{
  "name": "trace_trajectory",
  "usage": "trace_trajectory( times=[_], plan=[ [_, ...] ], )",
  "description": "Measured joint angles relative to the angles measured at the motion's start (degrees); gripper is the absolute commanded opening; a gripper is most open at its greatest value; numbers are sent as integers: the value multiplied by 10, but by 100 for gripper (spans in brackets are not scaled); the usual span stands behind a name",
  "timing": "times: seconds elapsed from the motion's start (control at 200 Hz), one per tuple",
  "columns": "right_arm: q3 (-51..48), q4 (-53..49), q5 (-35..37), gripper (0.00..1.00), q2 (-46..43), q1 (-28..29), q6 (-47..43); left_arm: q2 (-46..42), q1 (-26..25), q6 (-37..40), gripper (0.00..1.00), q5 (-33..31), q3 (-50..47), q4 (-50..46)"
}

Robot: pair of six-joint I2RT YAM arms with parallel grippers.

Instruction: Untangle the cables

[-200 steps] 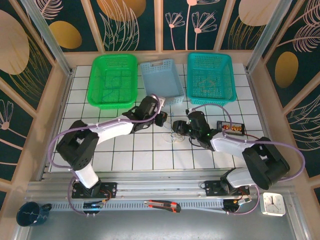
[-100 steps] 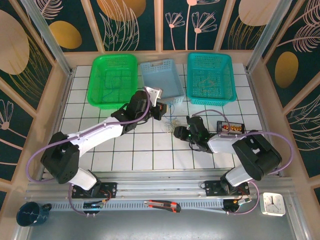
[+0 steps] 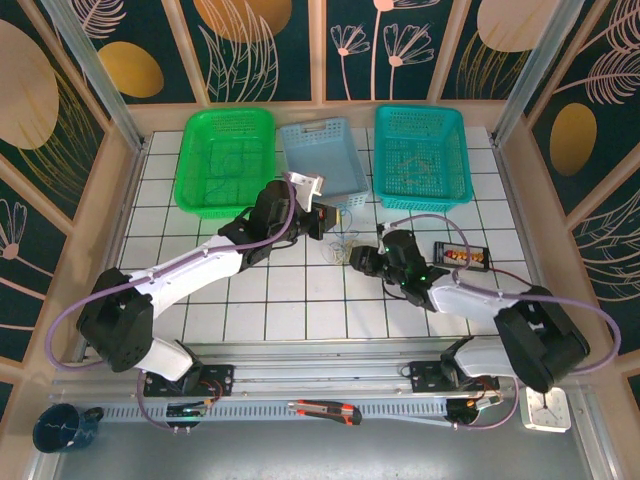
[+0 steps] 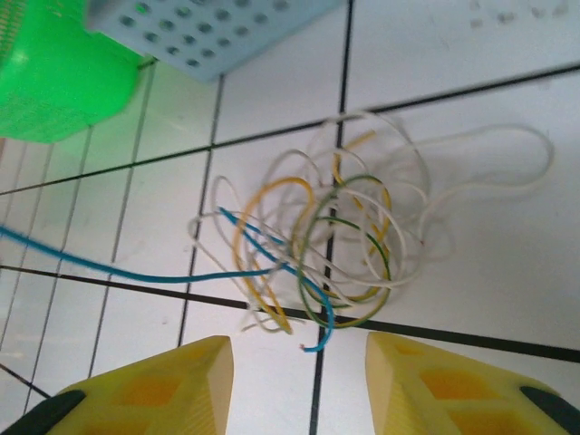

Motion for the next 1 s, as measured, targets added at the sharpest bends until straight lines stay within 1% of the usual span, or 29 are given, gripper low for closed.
trace_trajectory(
  times=[0.085, 0.225, 0.33, 0.49, 0.641, 0.786, 0.926, 1.001],
  plan=[
    [0, -4, -1, 53, -25, 0, -25, 0, 0, -12, 0, 7, 0, 8],
    [0, 3, -7, 54, -31, 0, -55, -2, 0, -32, 0, 22, 0, 23],
    [0, 35, -16, 53, -17, 0, -69, -3, 0, -46, 0, 33, 1, 29],
    [1, 108, -14, 51, 32, 1, -77, -3, 0, -64, 0, 43, 5, 34],
    [21, 168, 0, 48, 92, 1, -77, -4, 0, -78, 0, 55, 9, 45],
    [40, 213, 17, 40, 147, 1, -75, -15, 0, -94, 0, 65, 9, 54],
    [40, 236, 24, 33, 174, 1, -71, -38, 0, -113, 0, 70, 13, 59],
    [35, 249, 26, 32, 179, 2, -63, -53, 0, -124, 0, 72, 21, 66]
  ],
)
